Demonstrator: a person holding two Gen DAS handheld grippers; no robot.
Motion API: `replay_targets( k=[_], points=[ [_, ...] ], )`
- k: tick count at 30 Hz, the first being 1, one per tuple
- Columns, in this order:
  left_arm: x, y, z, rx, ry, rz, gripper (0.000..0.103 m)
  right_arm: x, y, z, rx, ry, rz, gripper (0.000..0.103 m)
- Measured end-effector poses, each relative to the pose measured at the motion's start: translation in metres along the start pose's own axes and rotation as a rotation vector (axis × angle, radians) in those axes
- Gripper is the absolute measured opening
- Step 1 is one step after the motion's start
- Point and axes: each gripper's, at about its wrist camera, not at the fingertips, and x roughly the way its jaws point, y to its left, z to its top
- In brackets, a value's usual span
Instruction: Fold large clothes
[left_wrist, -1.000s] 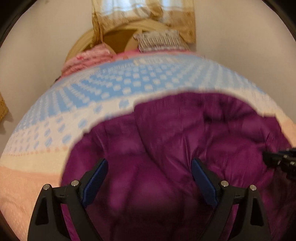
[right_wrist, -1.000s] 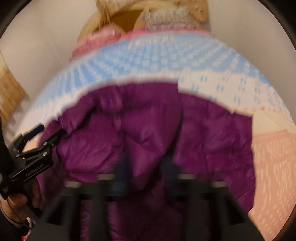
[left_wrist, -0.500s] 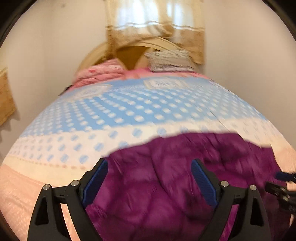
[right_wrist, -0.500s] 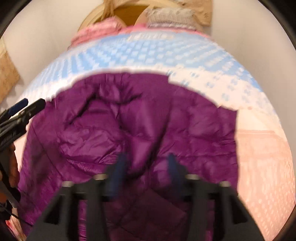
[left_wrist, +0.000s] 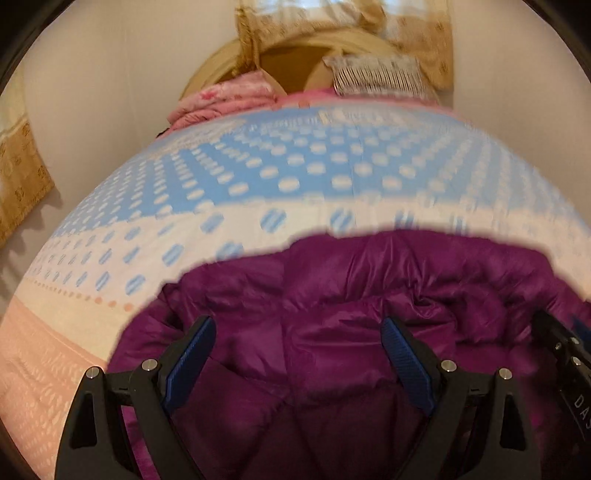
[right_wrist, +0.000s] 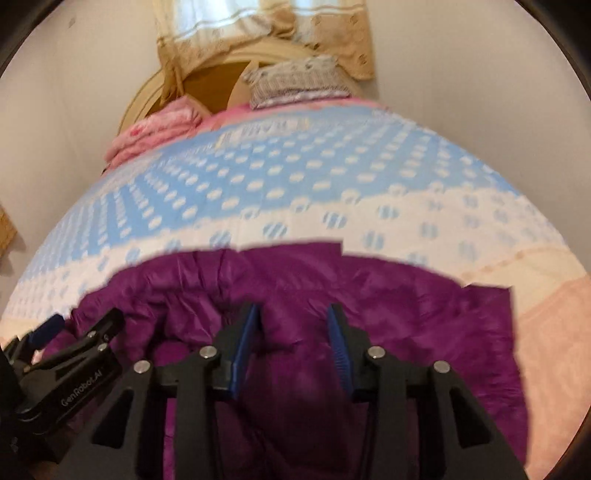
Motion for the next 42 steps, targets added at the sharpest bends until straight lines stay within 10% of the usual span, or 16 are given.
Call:
replay_targets(
  k=[25, 32, 42],
  points=[
    [0.014, 0.001, -0.001, -0.018, 0.092, 0.002, 0.096, 0.019, 0.009, -0.009, -0.081, 0.099, -0.05, 0.043],
    [-0.059, 0.01, -0.025, -0.018, 0.0, -0.192, 0.096, -0.059, 0.006, -0.03, -0.049, -0.009, 0.037, 0.043],
    [-0.031, -0.005, -0.056, 0.034, 0.027, -0.102, 0.099, -0.035, 0.009, -0.063, -0.071, 0.054, 0.021, 0.044]
  ],
)
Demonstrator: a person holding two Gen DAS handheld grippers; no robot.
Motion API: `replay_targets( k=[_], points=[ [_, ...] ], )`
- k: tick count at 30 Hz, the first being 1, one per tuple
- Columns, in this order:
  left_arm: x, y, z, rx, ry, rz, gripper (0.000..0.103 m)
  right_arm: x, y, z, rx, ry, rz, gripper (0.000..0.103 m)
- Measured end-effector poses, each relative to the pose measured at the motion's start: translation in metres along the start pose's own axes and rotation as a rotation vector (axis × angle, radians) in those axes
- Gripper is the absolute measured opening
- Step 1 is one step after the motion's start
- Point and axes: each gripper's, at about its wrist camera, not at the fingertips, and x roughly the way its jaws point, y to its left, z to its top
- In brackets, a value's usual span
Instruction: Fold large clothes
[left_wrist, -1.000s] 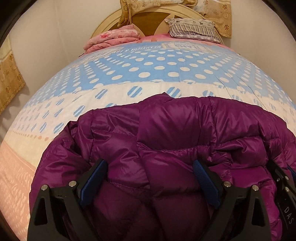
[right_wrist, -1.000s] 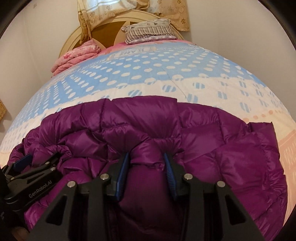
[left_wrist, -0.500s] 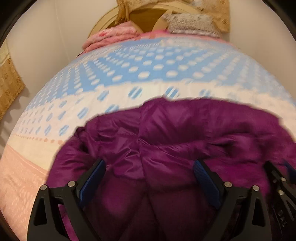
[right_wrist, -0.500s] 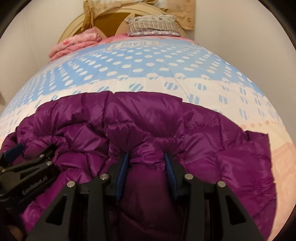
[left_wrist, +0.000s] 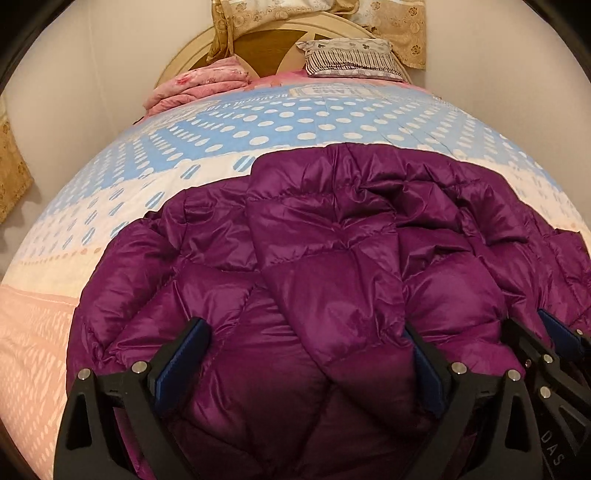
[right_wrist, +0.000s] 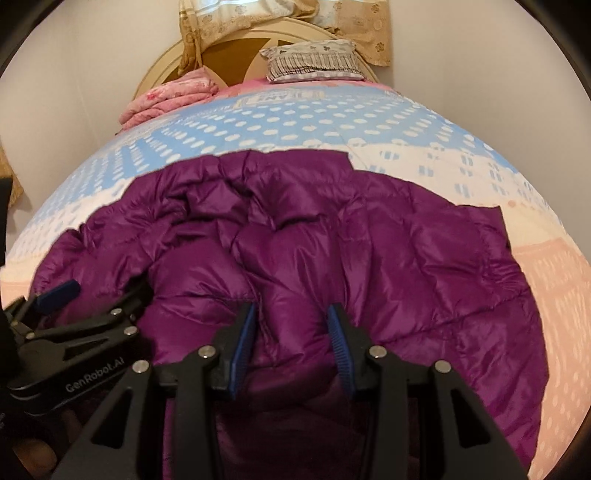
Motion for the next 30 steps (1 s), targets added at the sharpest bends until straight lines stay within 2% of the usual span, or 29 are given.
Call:
replay_targets(
  k=[30],
  points=[
    [0.0059, -0.0023, 0.0009, 0.003, 0.001, 0.021, 0.102, 0.0063, 0.0022, -0.0022, -0.015, 0.001, -0.015, 0.046]
  ],
)
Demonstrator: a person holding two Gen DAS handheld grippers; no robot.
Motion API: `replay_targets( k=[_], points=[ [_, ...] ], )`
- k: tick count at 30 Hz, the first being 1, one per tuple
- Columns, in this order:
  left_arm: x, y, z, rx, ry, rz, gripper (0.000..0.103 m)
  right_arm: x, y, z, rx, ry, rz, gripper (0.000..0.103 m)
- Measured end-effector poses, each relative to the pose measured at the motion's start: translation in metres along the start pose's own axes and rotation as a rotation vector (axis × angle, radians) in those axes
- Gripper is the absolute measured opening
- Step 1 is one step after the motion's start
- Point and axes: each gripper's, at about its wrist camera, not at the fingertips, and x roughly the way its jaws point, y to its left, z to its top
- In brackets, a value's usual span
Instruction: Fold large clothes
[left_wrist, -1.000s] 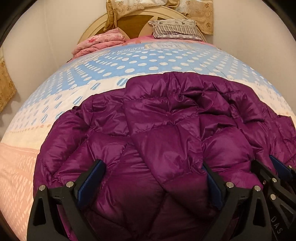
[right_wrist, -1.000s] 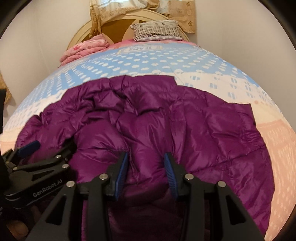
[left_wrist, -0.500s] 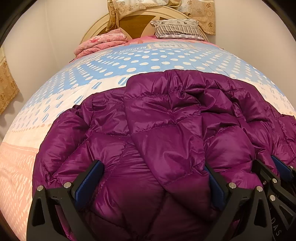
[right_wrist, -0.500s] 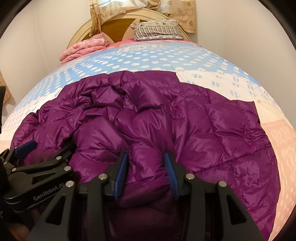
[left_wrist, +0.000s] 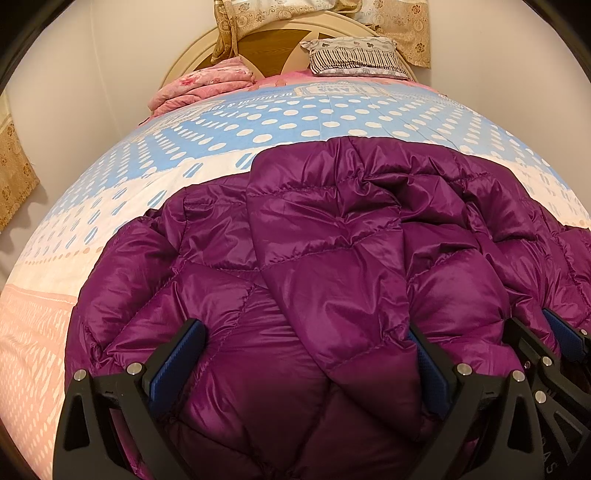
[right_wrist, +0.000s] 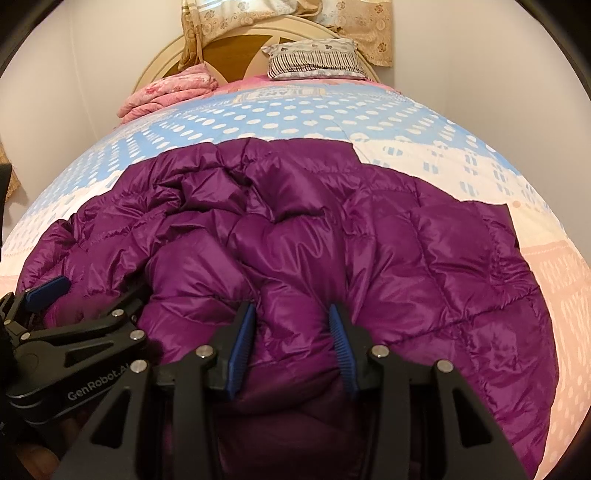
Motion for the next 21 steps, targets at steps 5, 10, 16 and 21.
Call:
replay_targets(
  k=[5, 10, 16, 21],
  points=[
    [-0.0001, -0.0003, 0.0, 0.001, 0.0, 0.0, 0.102, 0.0003, -0.0002, 0.0002, -0.001, 0.001, -0.002, 0.046],
    [0.0002, 0.0, 0.0, 0.002, 0.0, 0.002, 0.102, 0.001, 0.0003, 0.0003, -0.003, 0.001, -0.006, 0.046],
    [0.0, 0.0003, -0.0002, 0.003, -0.001, 0.001, 0.102, 0.0011, 0.0007, 0.0002, -0.004, 0.001, -0.007, 0.046],
    [0.0003, -0.0005, 0.0, 0.01, 0.001, 0.008, 0.102, 0.0032, 0.002, 0.0, -0.011, 0.004, -0.014, 0.046]
  ],
)
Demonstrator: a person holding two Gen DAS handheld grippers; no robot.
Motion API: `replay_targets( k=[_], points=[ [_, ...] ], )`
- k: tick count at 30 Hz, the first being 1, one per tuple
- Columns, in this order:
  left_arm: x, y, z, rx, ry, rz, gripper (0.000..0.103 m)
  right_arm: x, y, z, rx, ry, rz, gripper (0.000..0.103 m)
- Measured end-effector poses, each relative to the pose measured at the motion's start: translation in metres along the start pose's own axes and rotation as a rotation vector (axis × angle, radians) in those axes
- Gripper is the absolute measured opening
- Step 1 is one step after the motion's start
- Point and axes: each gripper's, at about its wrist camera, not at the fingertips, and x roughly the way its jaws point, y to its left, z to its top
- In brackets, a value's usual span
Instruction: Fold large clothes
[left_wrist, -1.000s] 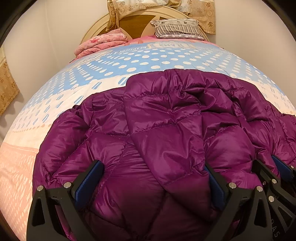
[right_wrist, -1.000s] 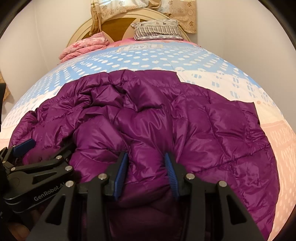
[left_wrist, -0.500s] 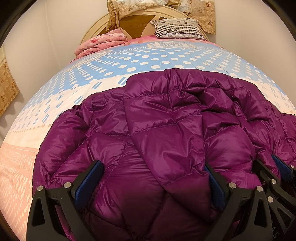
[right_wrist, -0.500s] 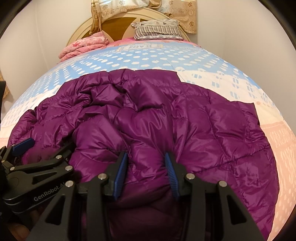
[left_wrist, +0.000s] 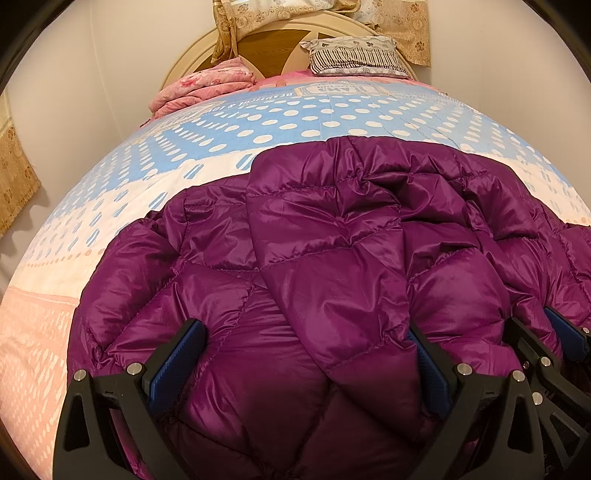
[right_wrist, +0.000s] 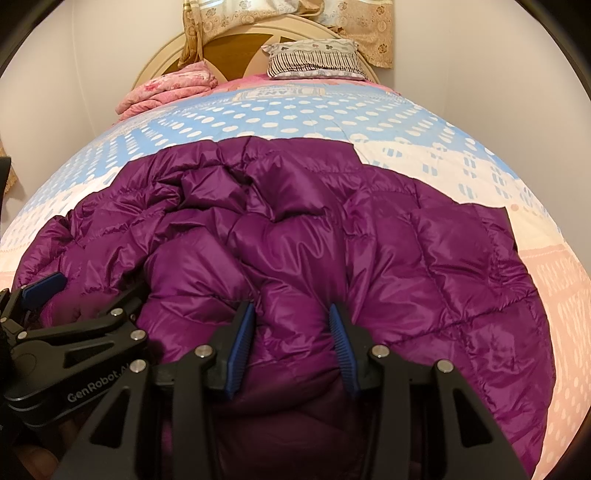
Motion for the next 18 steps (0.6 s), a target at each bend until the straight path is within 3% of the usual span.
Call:
replay_targets(
  k=[5, 7, 10, 15, 18],
  points=[
    [-0.016, 0.008, 0.008, 0.057, 0.035, -0.03, 0.102, -0.004, -0.004, 0.004, -0.009, 0.021, 0.021, 0.053],
    [-0.042, 0.016, 0.011, 0.086, -0.016, -0.045, 0.102, -0.017, -0.011, 0.005, -0.005, 0.019, 0.03, 0.07],
    [-0.09, 0.041, 0.0, 0.119, -0.093, -0.081, 0.102, -0.05, -0.029, -0.005, 0.018, -0.015, 0.073, 0.079],
    [-0.139, 0.094, -0.051, 0.126, -0.133, -0.056, 0.102, -0.089, -0.06, -0.04, 0.061, 0.006, 0.057, 0.08],
    [-0.154, 0.125, -0.096, 0.095, -0.112, -0.035, 0.102, -0.112, -0.07, -0.07, 0.068, 0.03, 0.038, 0.08]
  ],
)
